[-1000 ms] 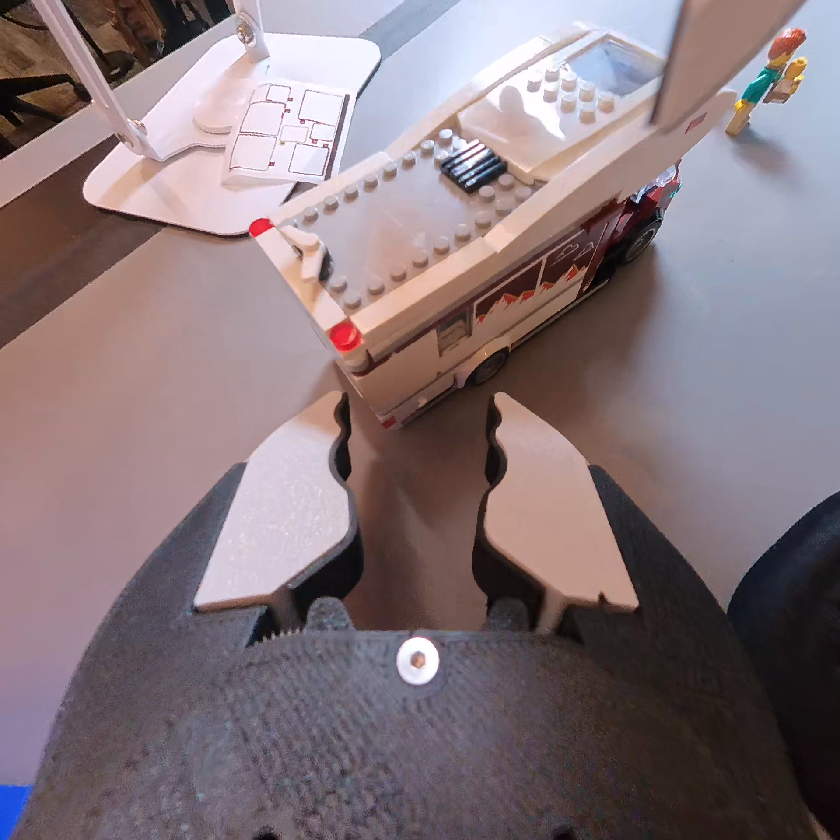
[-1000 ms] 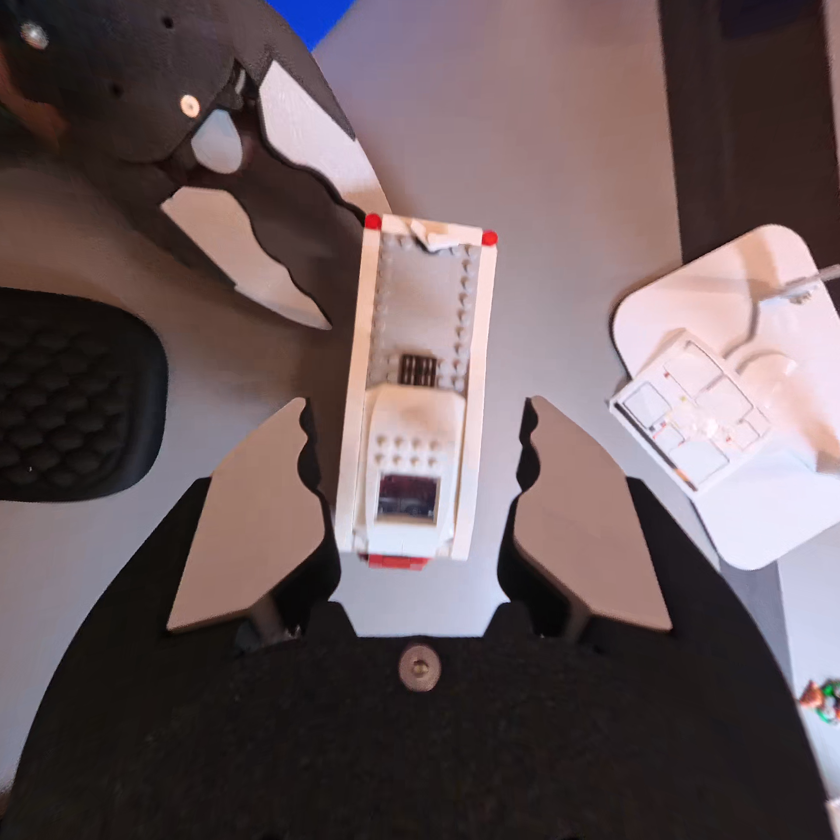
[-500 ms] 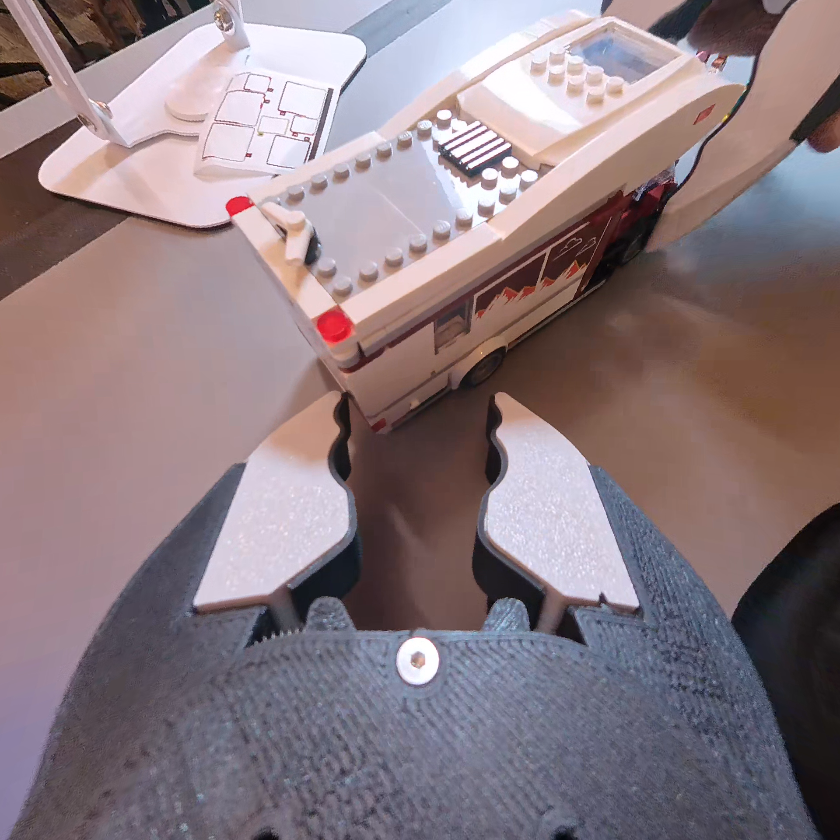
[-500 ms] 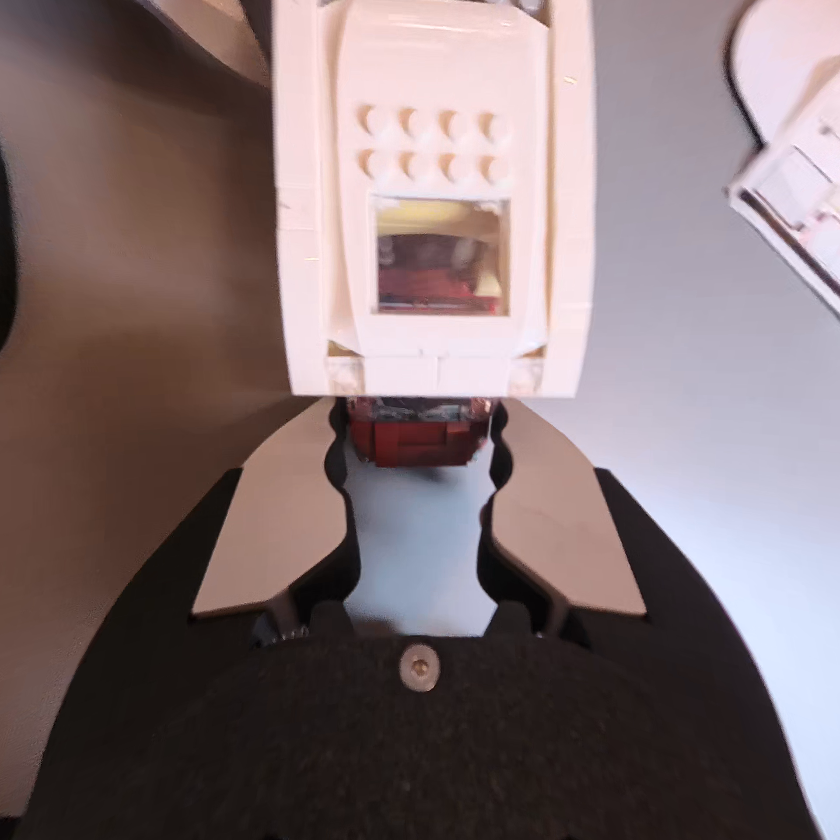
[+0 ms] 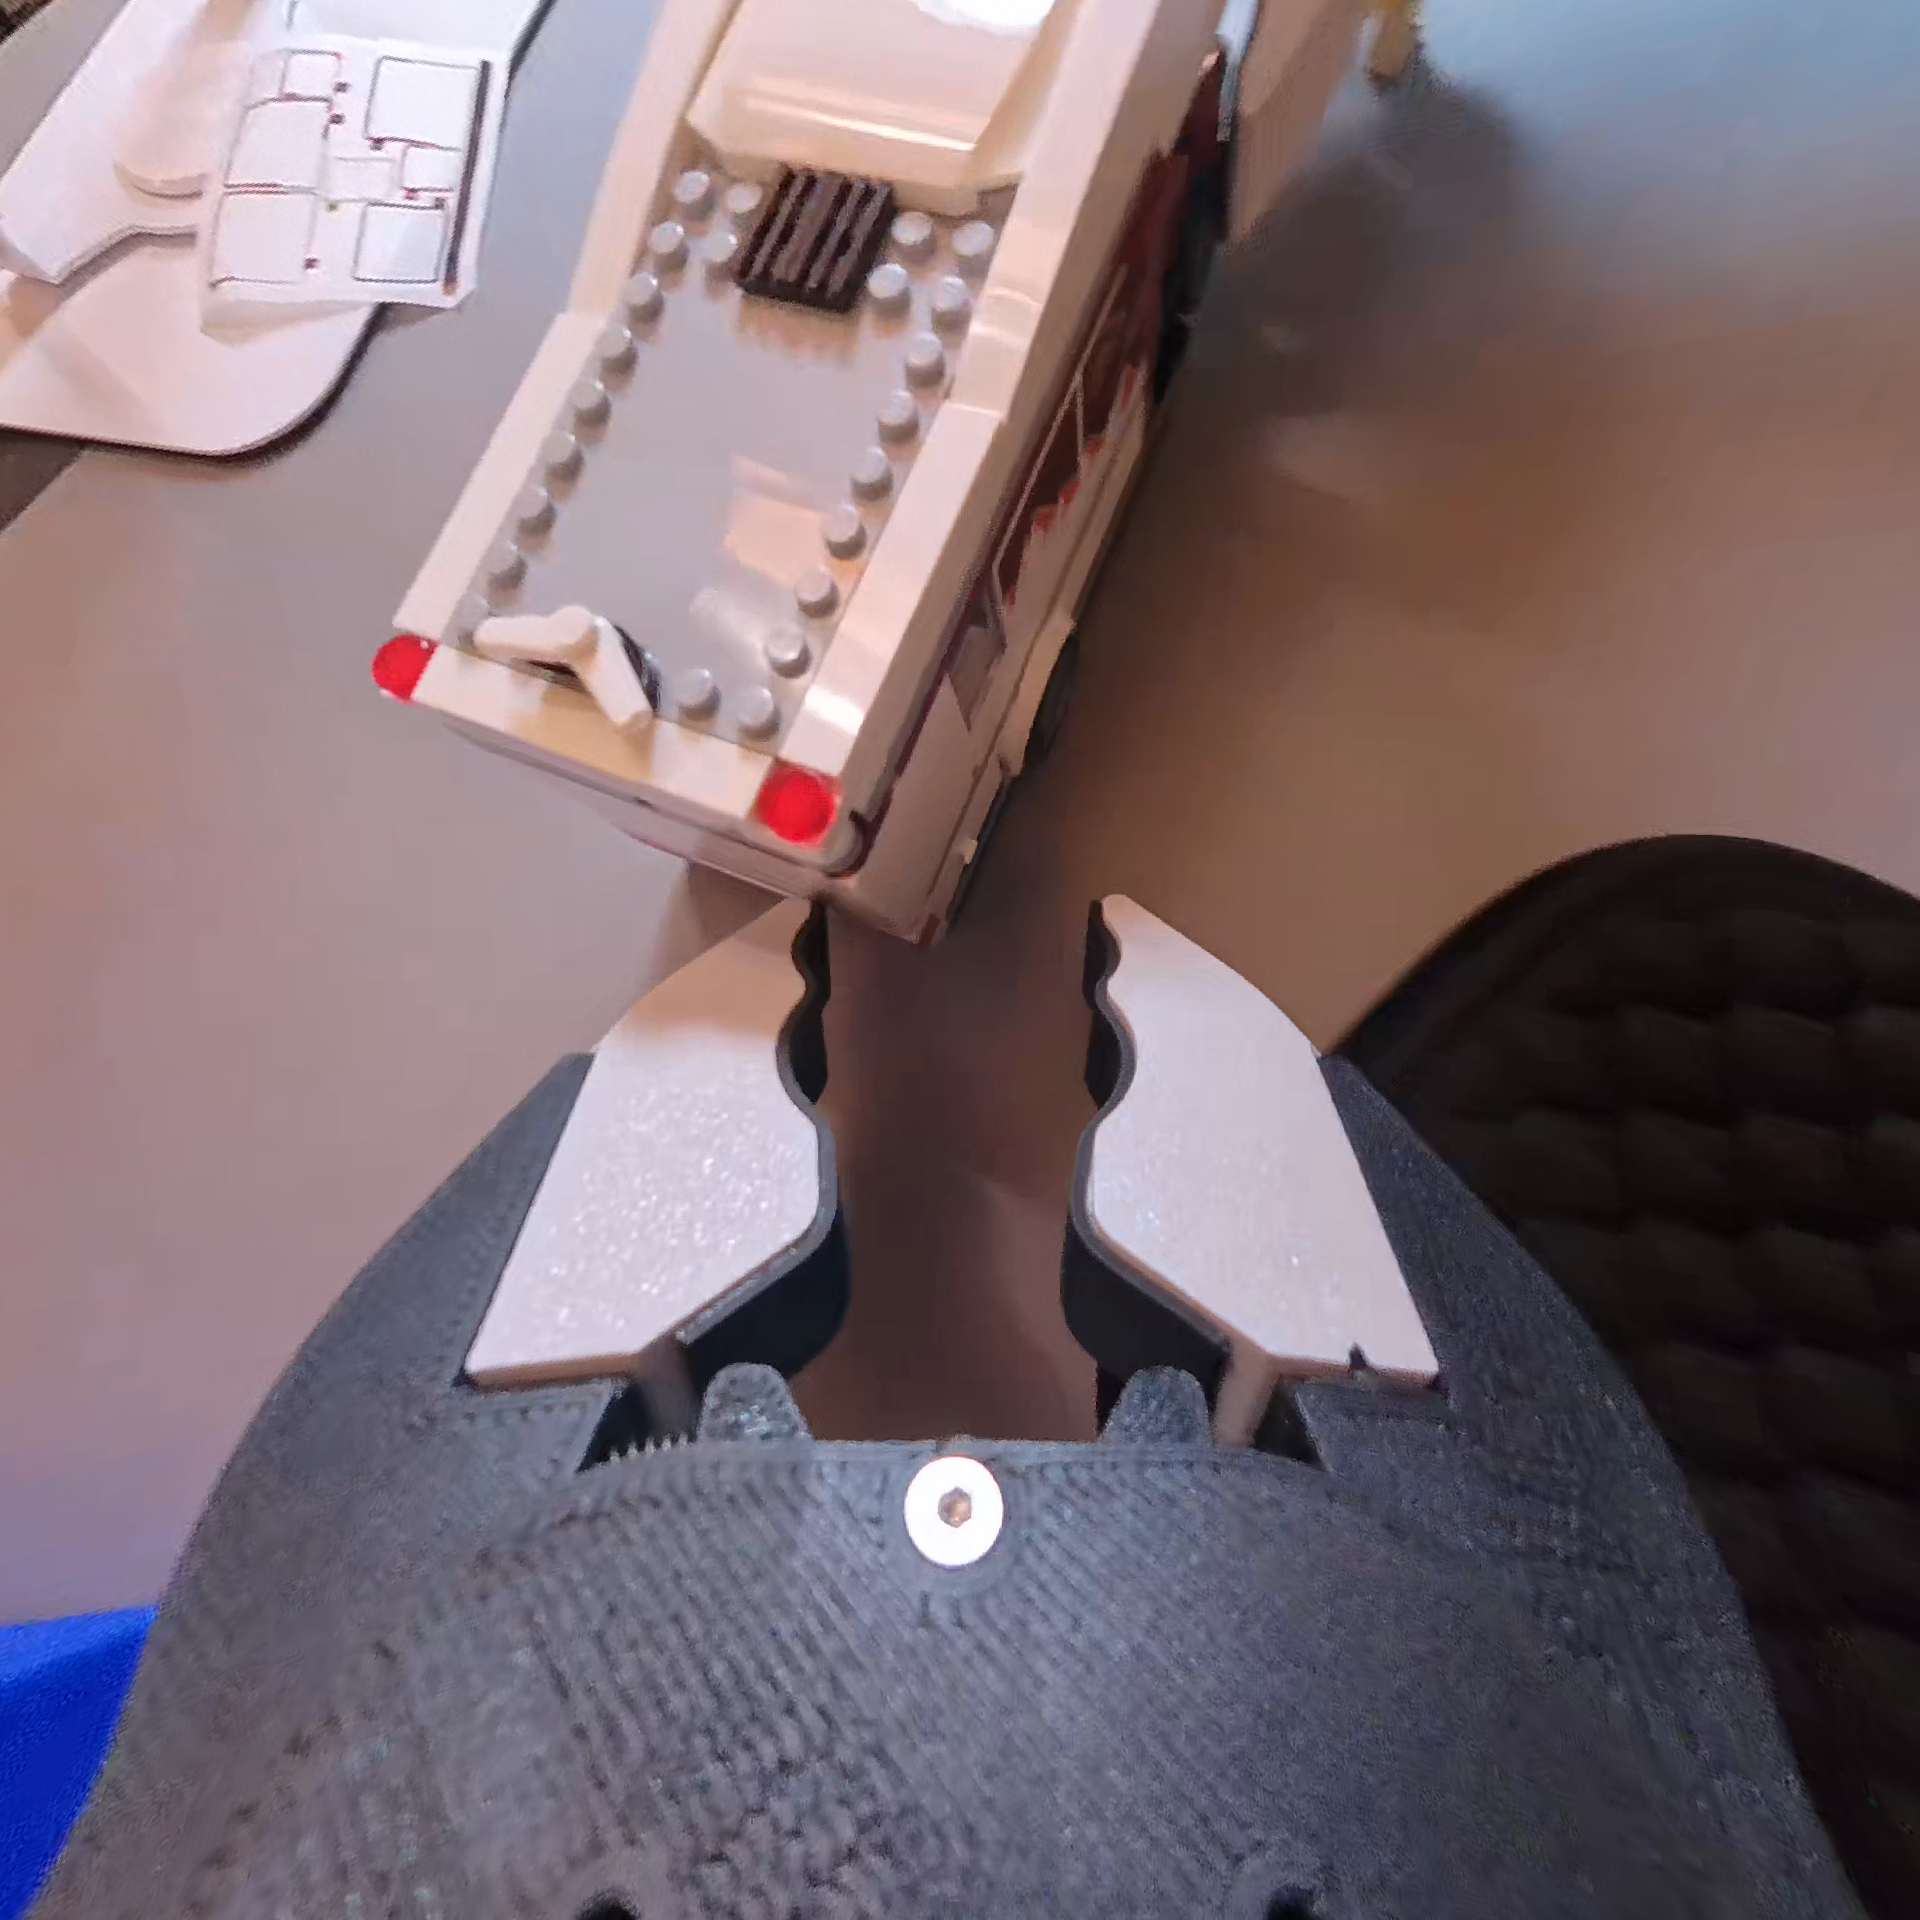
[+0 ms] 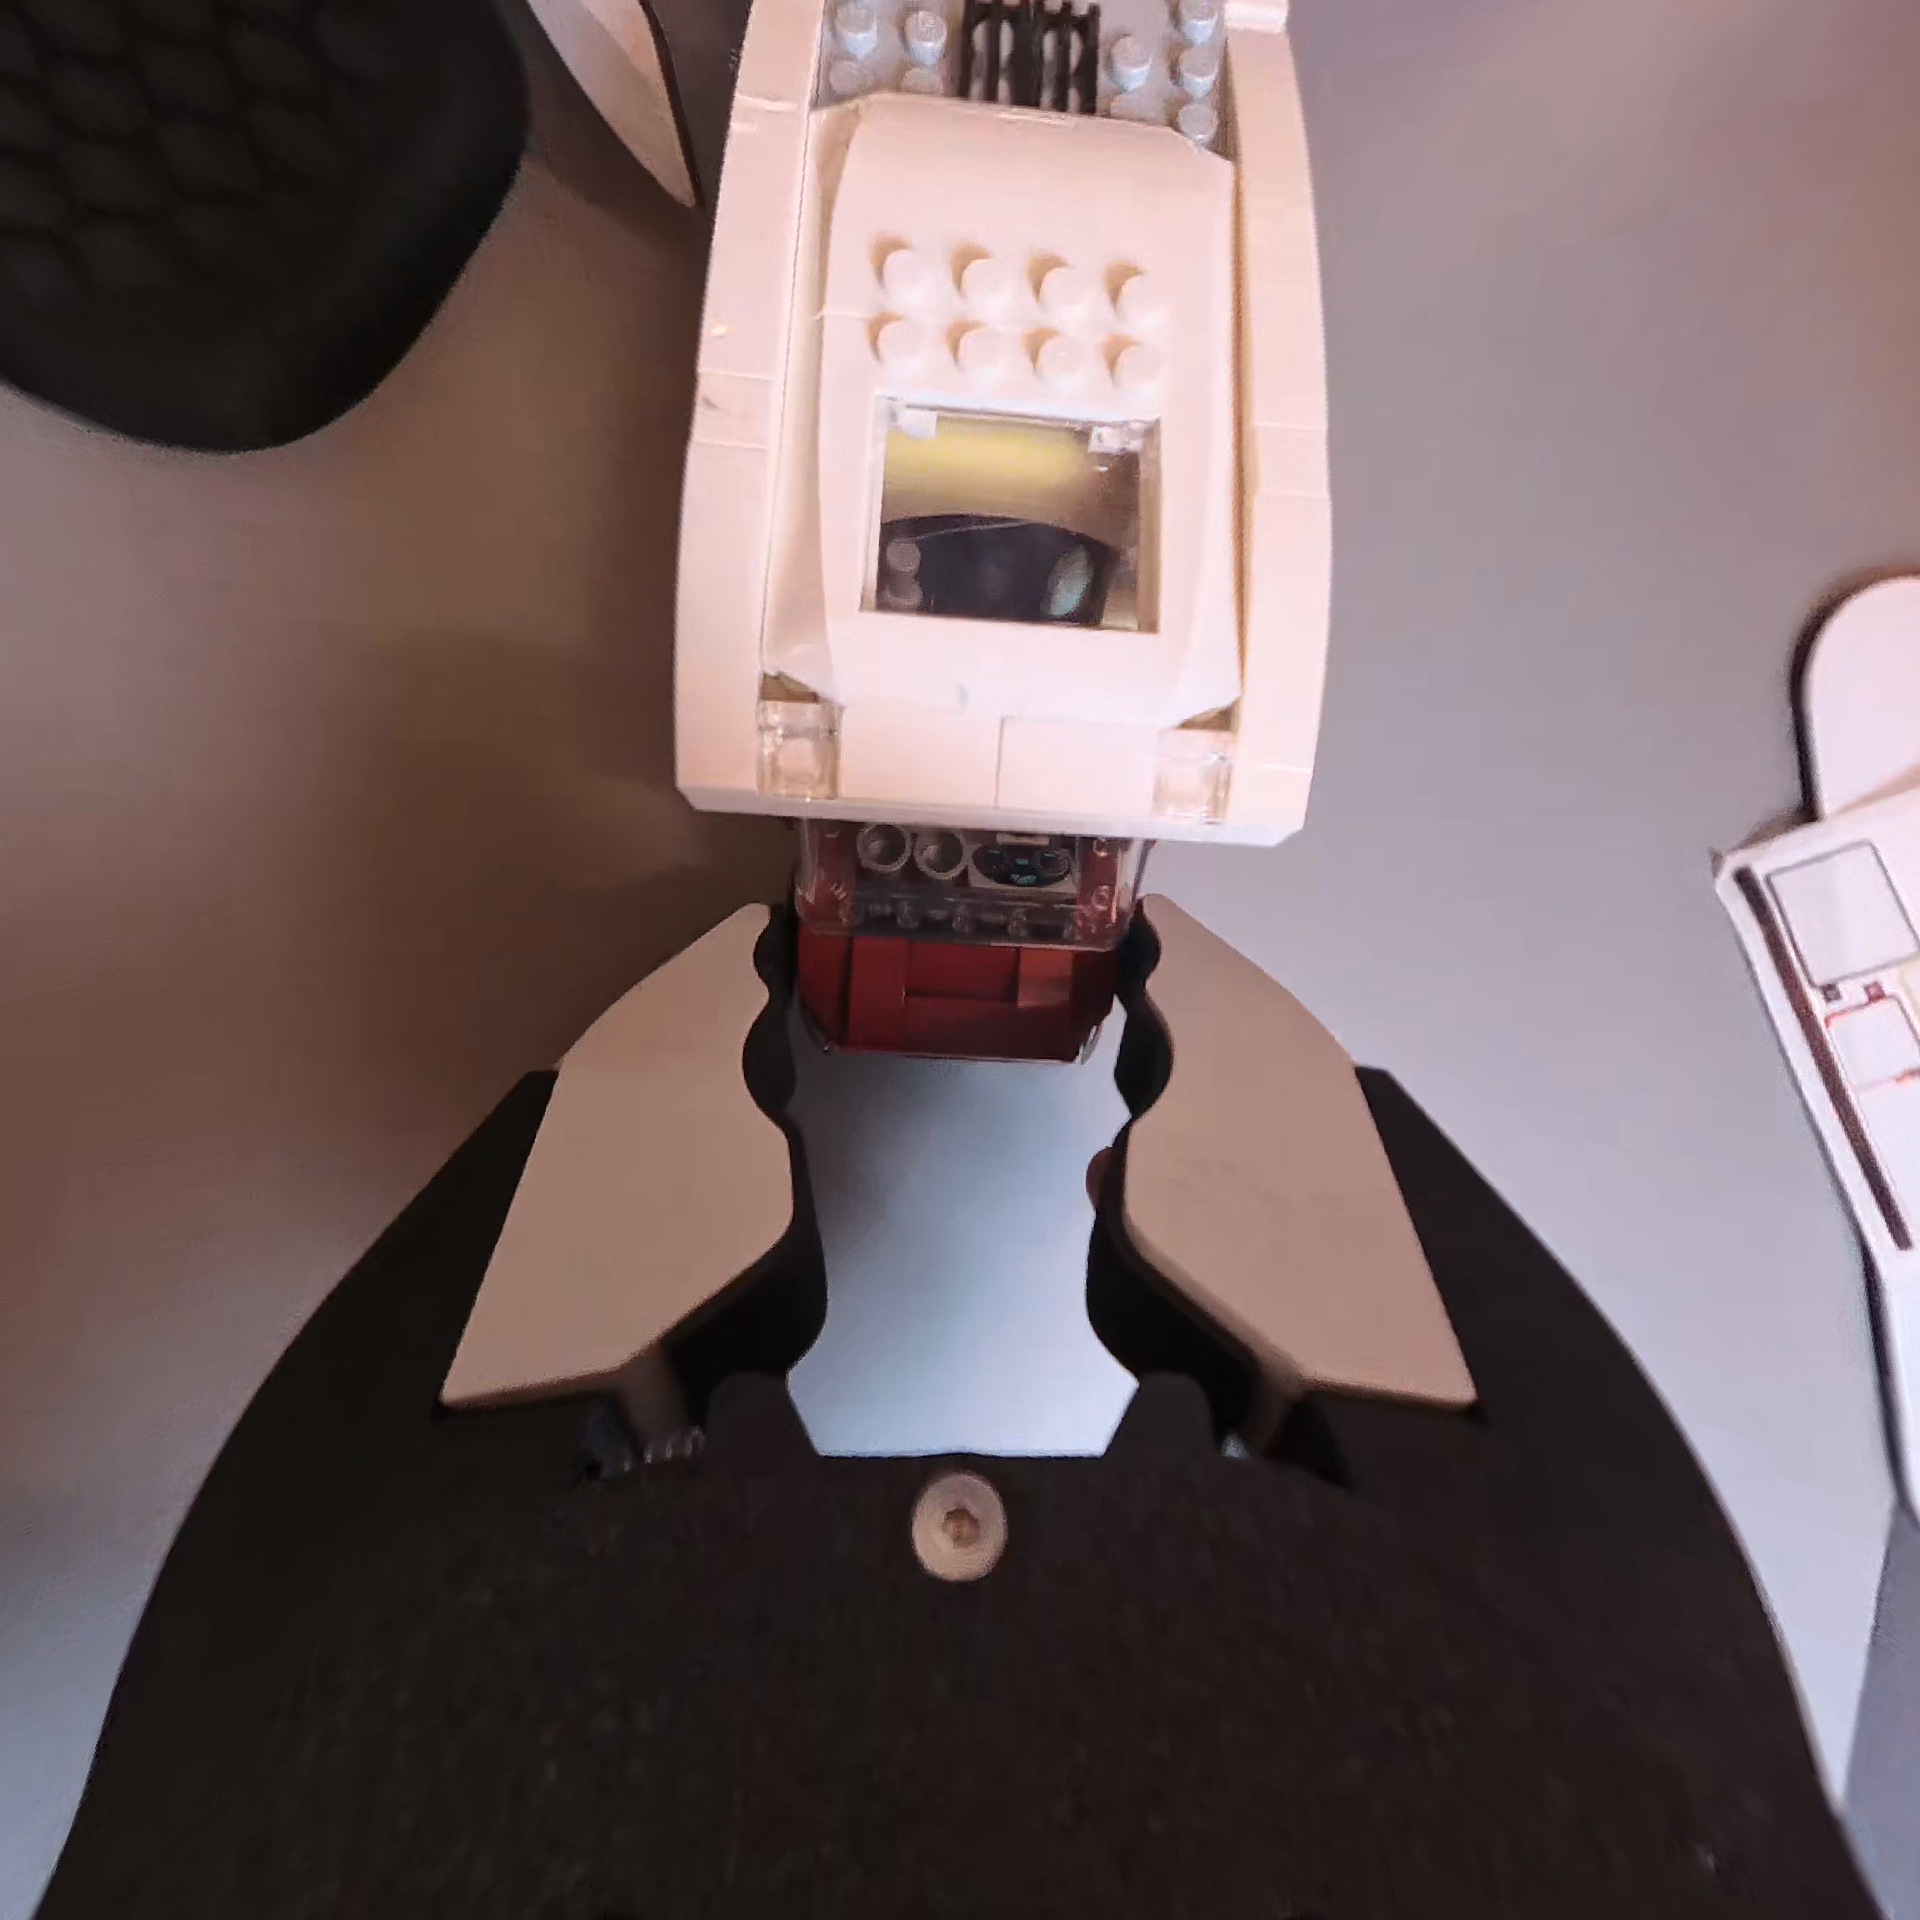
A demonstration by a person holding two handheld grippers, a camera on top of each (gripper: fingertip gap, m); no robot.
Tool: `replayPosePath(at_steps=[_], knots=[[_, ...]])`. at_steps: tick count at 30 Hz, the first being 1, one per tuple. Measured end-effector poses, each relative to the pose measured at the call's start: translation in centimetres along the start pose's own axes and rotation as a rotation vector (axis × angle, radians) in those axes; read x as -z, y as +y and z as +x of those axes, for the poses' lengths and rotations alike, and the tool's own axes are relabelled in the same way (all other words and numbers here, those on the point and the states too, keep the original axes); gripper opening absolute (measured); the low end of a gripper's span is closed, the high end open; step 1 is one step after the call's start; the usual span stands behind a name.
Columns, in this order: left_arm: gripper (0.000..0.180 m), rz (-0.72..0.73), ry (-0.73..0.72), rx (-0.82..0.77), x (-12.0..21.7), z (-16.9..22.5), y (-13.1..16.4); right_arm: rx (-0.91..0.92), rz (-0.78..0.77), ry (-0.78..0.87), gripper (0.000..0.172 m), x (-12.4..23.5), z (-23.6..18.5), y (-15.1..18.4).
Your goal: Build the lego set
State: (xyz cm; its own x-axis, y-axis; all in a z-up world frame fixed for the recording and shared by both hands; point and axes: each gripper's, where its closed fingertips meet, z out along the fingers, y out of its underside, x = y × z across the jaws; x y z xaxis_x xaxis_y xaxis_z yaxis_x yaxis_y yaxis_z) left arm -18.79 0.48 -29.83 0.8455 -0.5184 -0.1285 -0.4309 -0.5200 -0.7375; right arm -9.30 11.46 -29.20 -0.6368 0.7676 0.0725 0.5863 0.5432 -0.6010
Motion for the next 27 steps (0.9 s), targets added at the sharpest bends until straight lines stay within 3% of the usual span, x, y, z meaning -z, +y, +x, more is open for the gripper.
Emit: replayPosePath(at_steps=[7, 13, 17, 21, 24, 27], knots=[[0.045, 0.064, 0.036, -0.015, 1.6, 4.0, -1.5, 0.15, -0.105, -0.087, 0.06, -0.6, 0.0, 1.3], [0.043, 0.145, 0.105, 0.008, 1.6, 4.7, -2.2, 0.133, -0.167, -0.032, 0.061, -0.3, 1.5, 1.2], [0.046, 0.127, 0.084, 0.005, 2.5, 2.7, -1.6, 0.067, -0.158, 0.03, 0.066, 1.2, 2.1, 0.8], [0.072, 0.137, 0.108, 0.057, 2.7, 0.0, -1.3, 0.032, -0.168, 0.115, 0.074, 4.3, 2.6, -0.6], [0.091, 0.139, 0.176, 0.037, 1.6, -0.5, -1.3, 0.064, -0.149, 0.103, 0.072, 5.6, 0.7, -4.4], [0.094, 0.149, 0.254, 0.03, 0.6, 0.0, -1.6, 0.146, -0.3, 0.14, 0.077, 5.7, -0.2, -5.7]])
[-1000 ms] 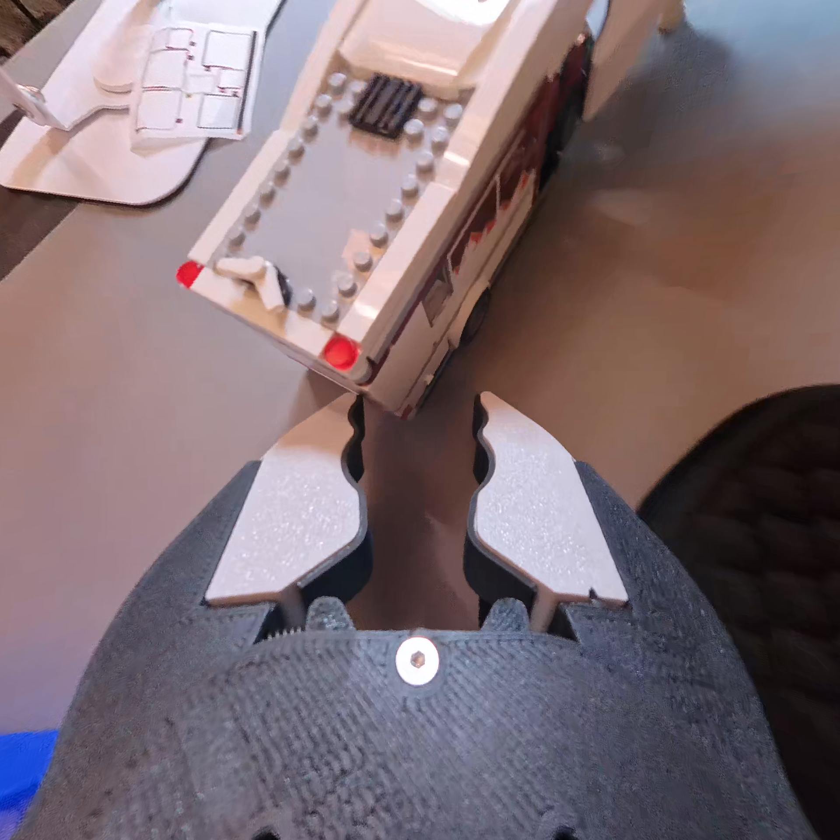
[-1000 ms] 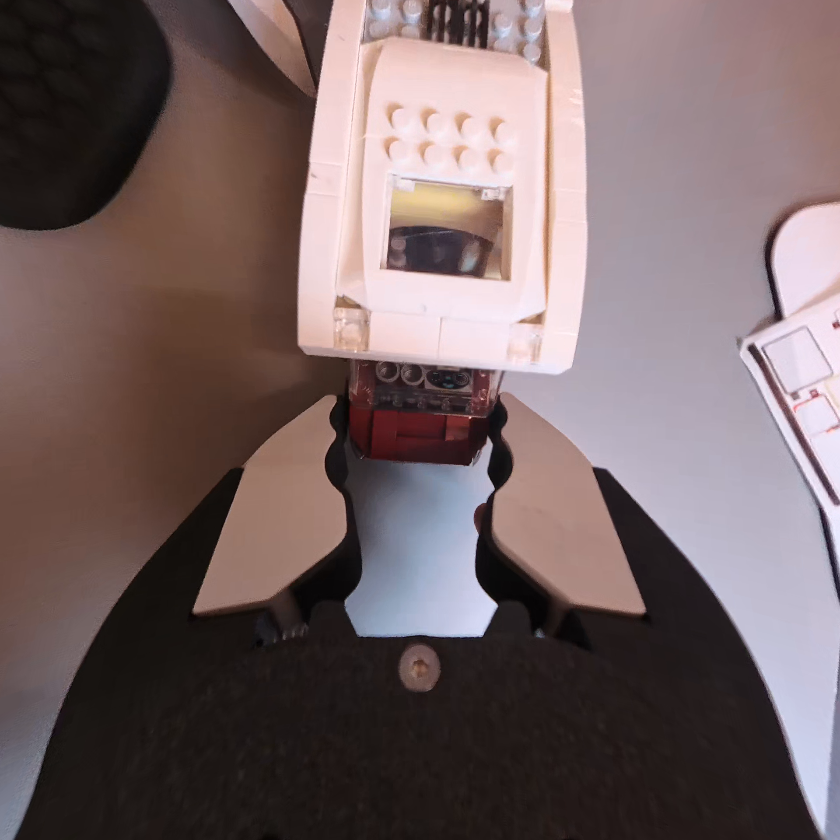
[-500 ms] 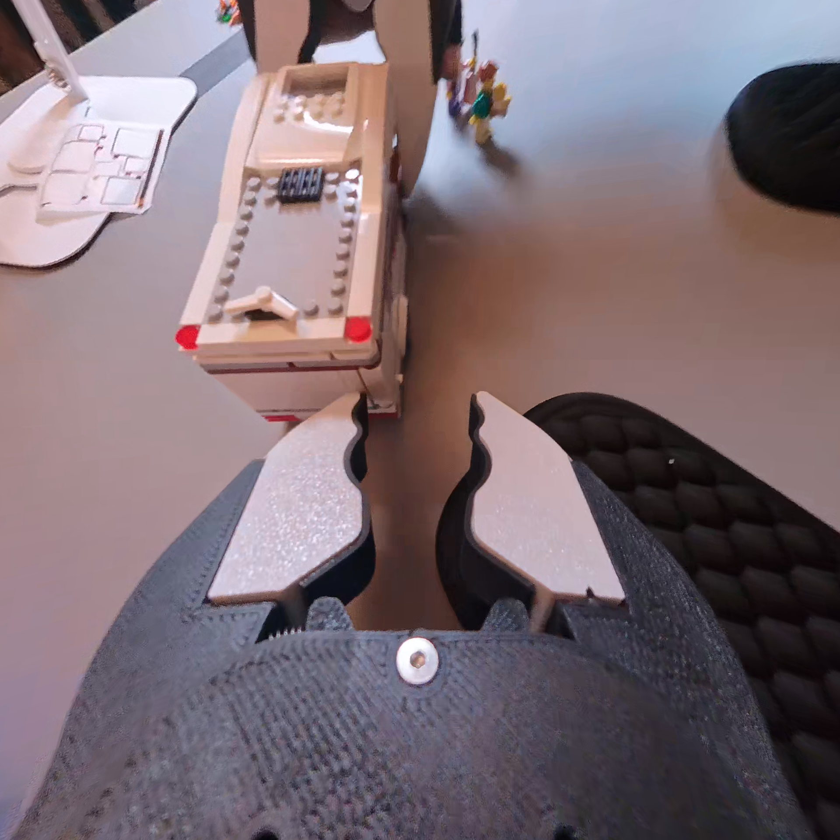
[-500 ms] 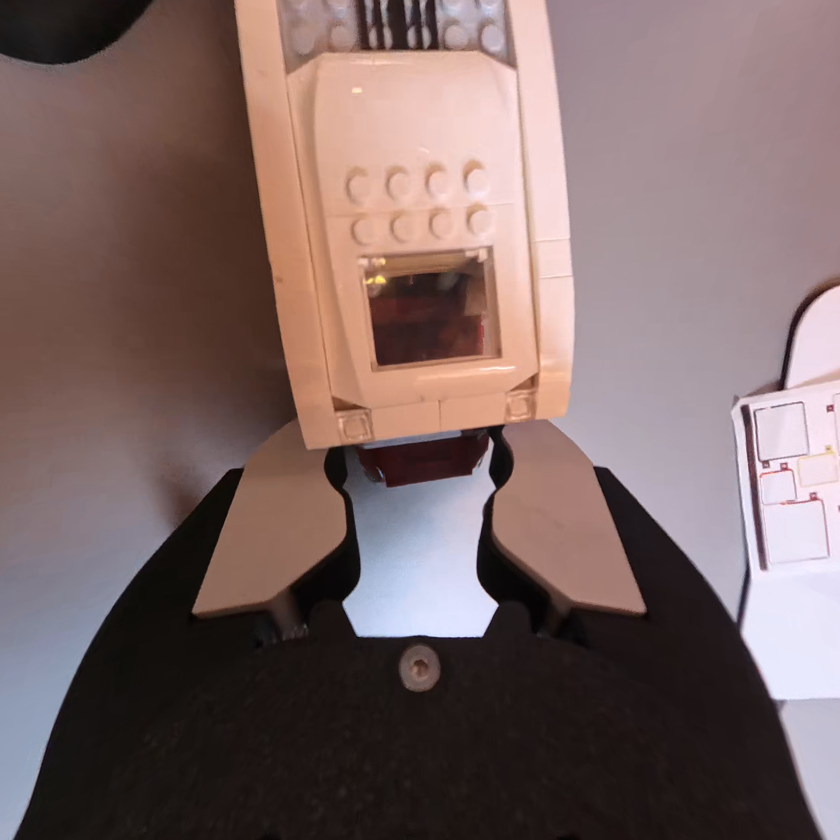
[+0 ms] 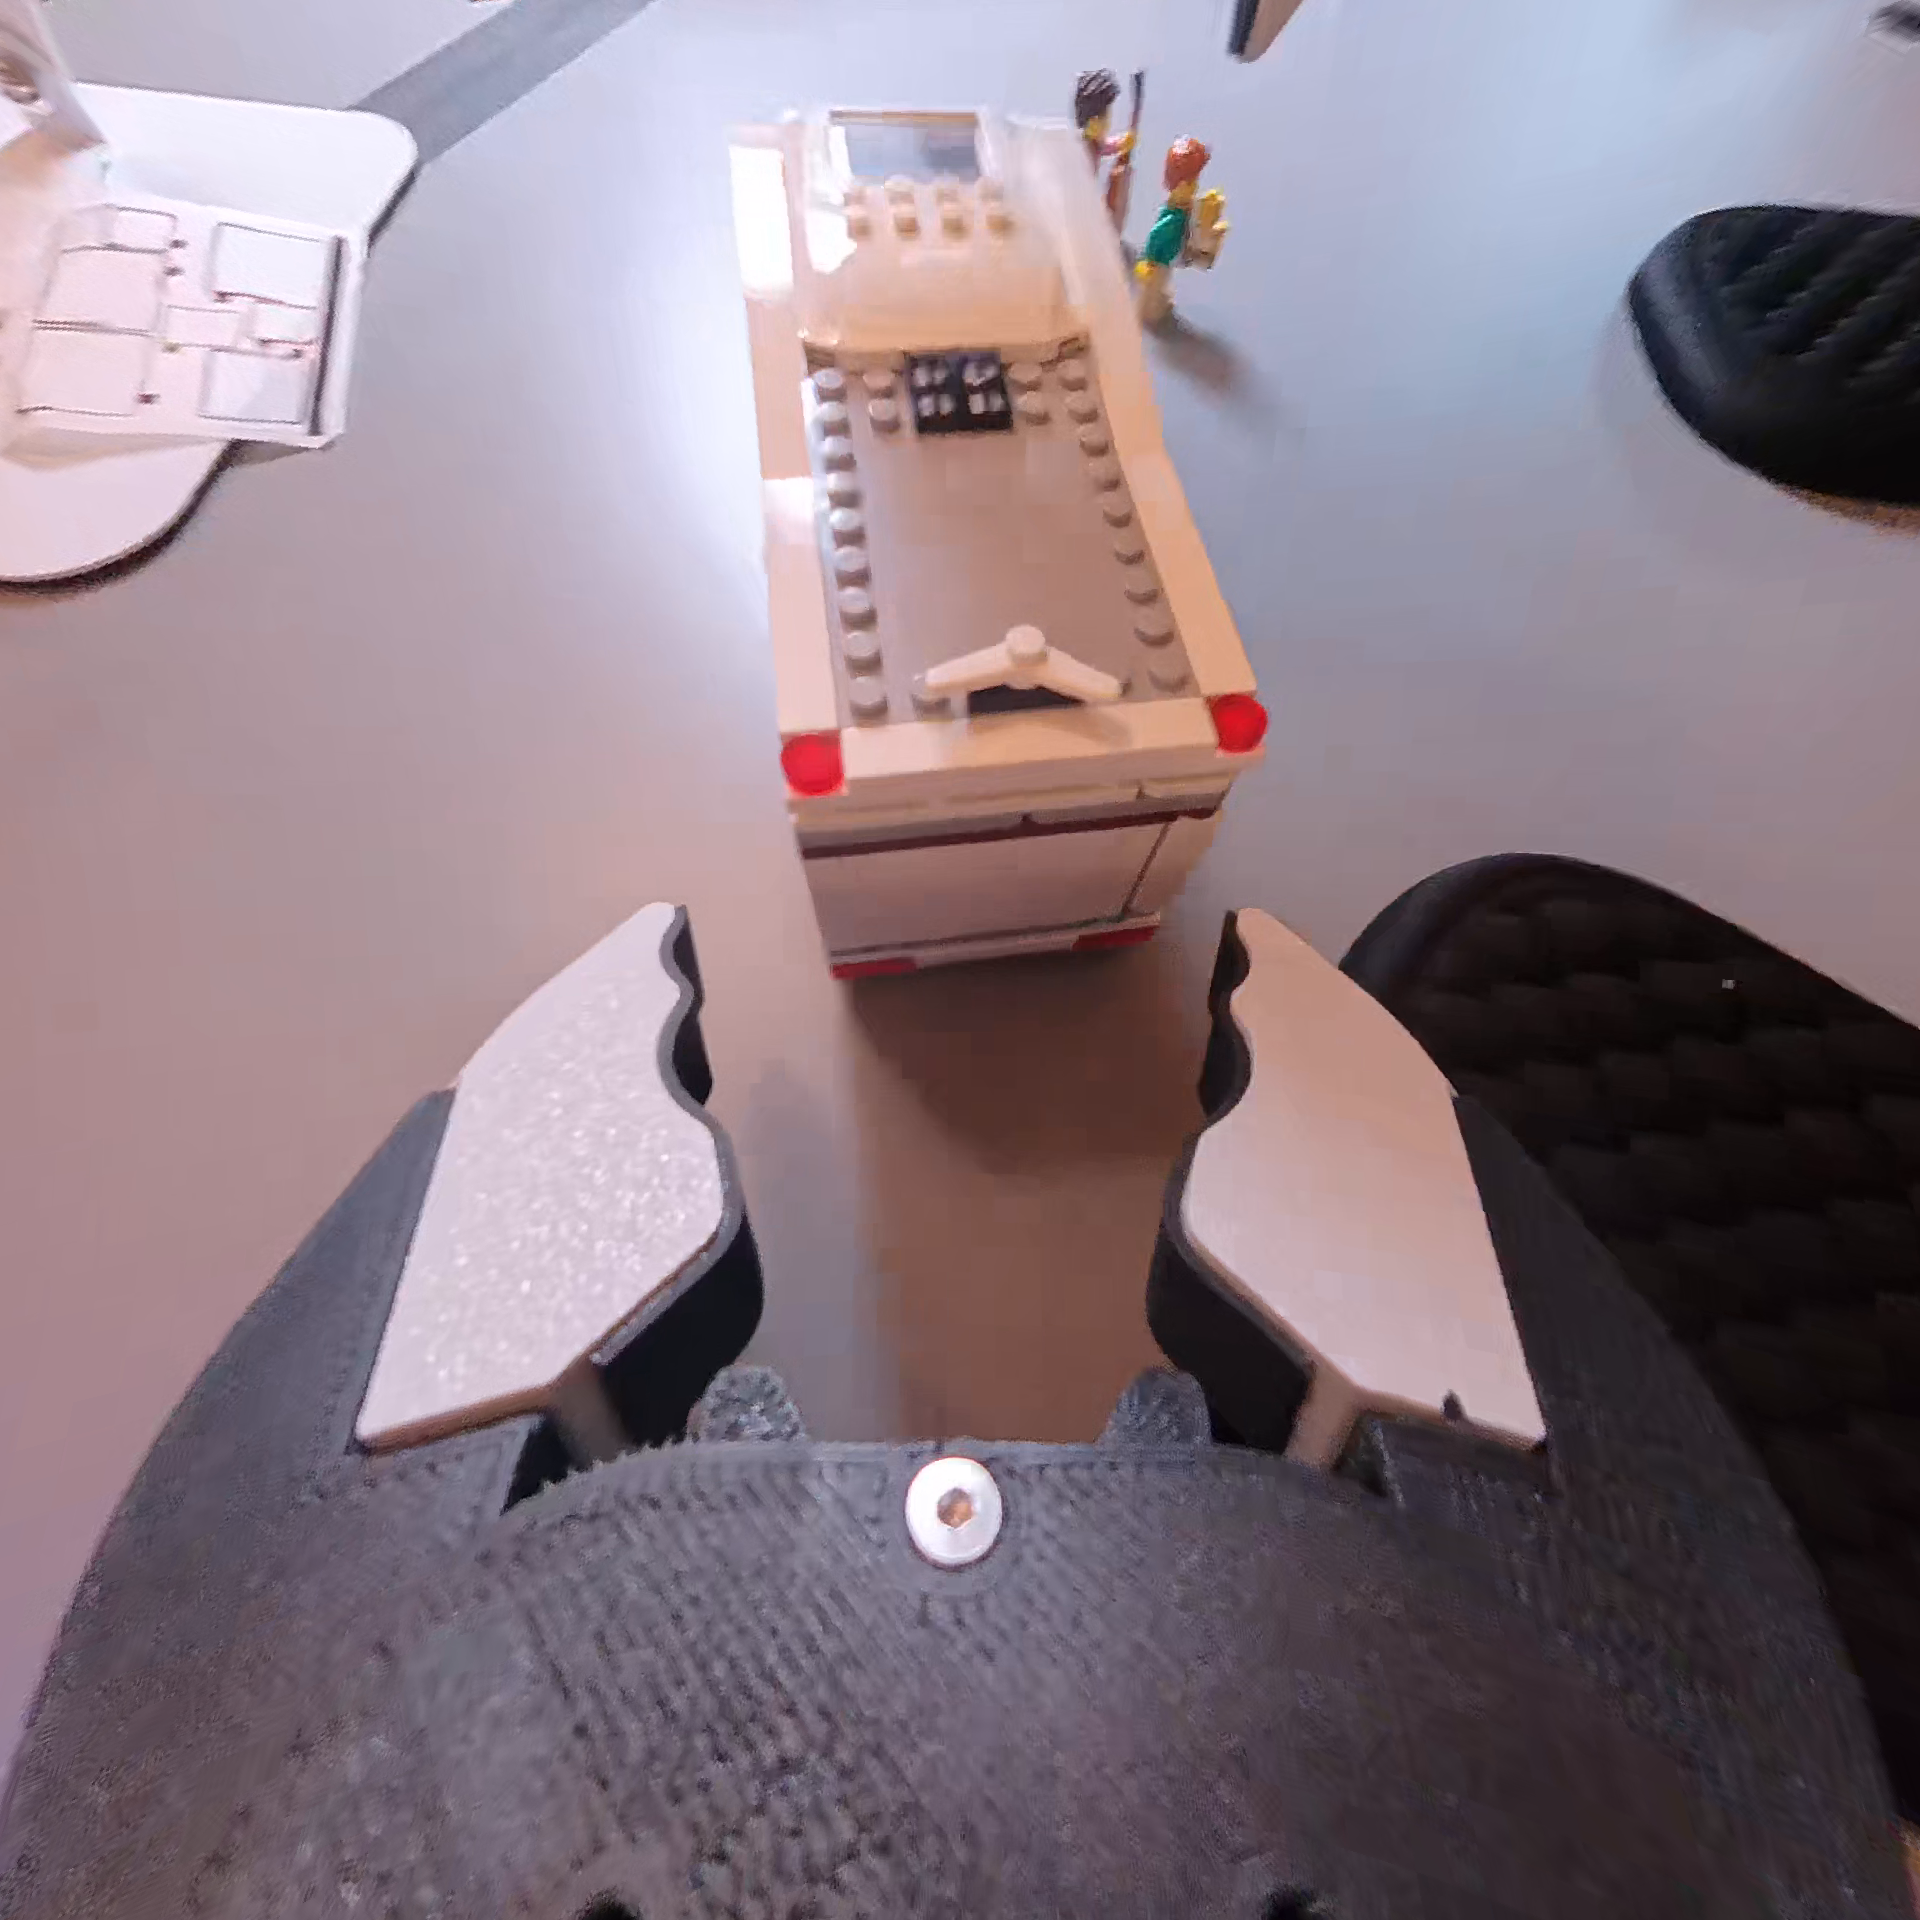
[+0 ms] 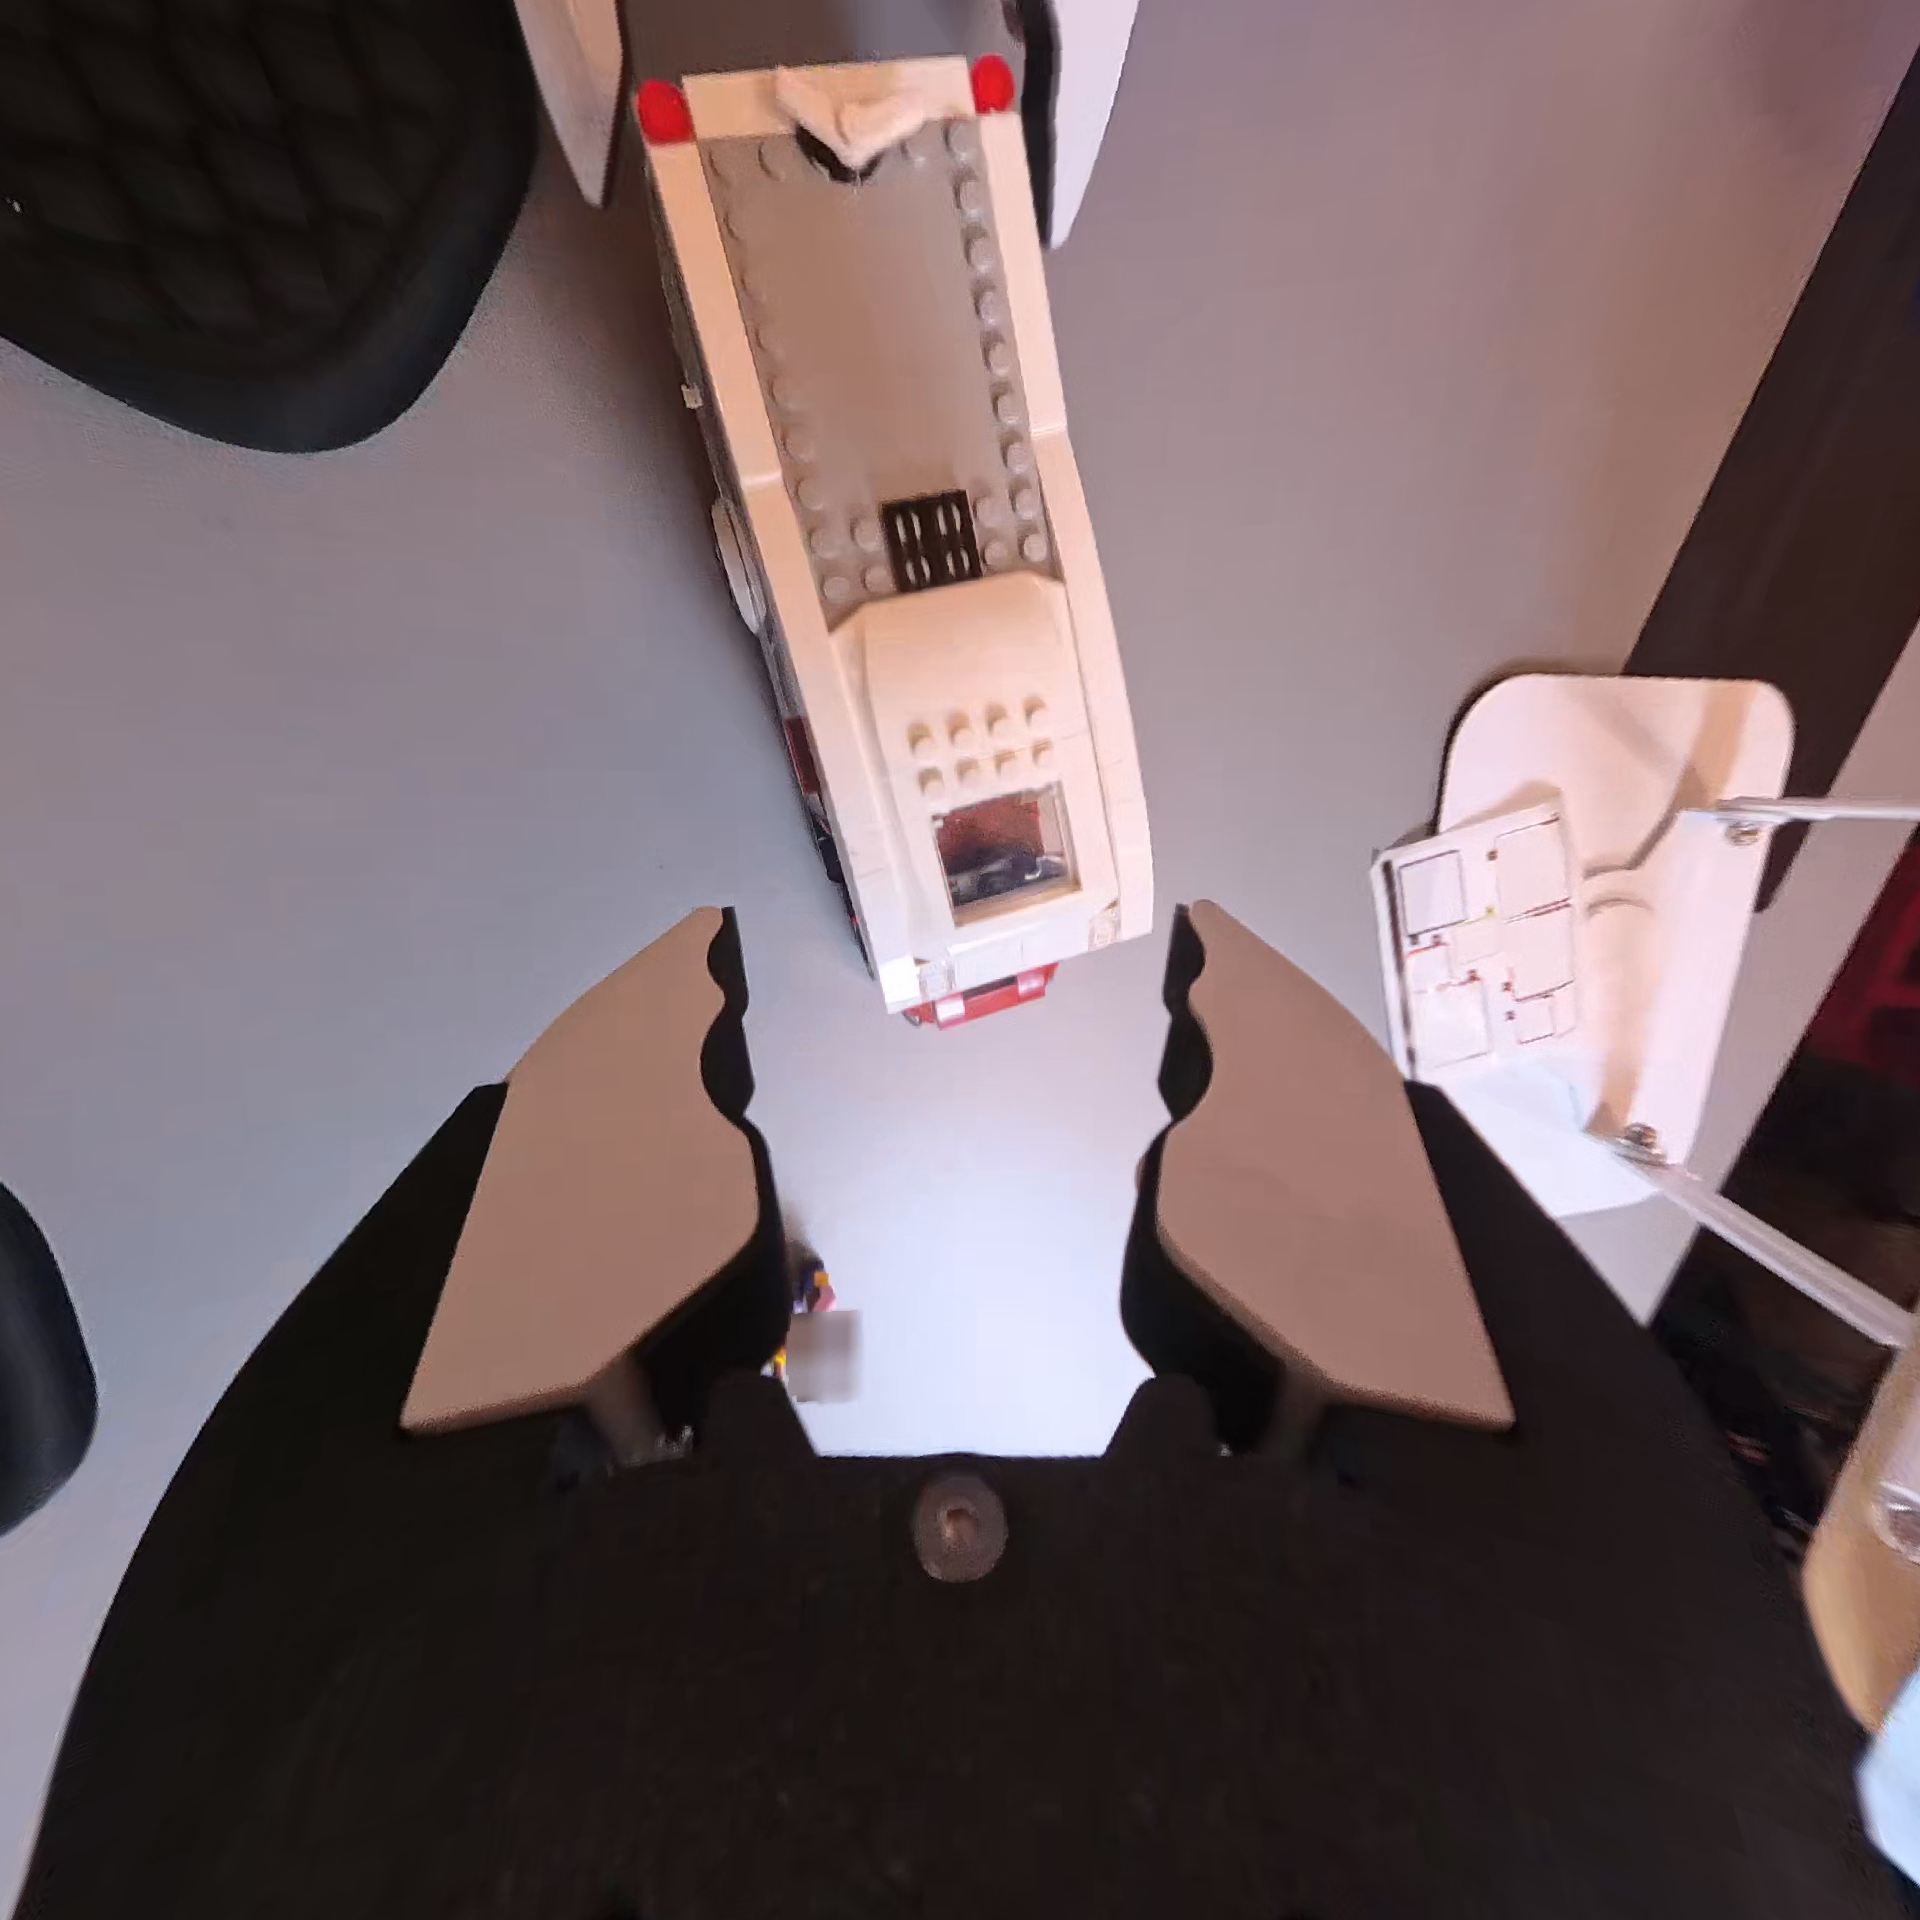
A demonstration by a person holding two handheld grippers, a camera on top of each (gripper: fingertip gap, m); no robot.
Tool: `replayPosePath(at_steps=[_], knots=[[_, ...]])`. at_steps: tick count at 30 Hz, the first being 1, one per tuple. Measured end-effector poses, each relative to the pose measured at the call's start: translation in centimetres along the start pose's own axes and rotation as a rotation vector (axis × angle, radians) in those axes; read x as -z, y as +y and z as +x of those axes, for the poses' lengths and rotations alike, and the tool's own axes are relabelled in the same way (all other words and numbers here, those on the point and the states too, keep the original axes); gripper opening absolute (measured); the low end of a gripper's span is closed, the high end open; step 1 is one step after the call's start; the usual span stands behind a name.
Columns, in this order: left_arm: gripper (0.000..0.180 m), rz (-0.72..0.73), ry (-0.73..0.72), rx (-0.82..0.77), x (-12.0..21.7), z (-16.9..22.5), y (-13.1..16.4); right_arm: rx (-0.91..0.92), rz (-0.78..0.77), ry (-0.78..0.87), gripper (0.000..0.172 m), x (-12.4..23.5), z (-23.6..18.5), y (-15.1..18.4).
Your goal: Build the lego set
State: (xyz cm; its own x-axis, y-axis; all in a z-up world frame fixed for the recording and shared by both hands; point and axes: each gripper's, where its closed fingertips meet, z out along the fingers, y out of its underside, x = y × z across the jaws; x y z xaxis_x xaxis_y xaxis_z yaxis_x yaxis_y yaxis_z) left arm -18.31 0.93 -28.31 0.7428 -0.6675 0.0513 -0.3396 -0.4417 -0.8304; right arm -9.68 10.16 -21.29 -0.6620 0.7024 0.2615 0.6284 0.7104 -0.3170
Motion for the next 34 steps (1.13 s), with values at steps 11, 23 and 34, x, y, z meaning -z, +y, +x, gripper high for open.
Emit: replayPosePath(at_steps=[11, 23, 34], knots=[[0.073, 0.073, -0.058, -0.057, -1.2, 0.7, -0.4, 0.143, 0.074, -0.067, 0.064, -3.6, -1.7, -8.9], [0.073, 0.073, -0.062, -0.049, -1.3, 0.7, -0.3, 0.001, 0.096, -0.226, 0.051, -5.8, -2.5, -10.4], [0.073, 0.074, -0.069, -0.048, -1.6, 1.0, -0.8, 0.005, 0.013, -0.217, 0.051, -6.0, -2.5, -10.3]])
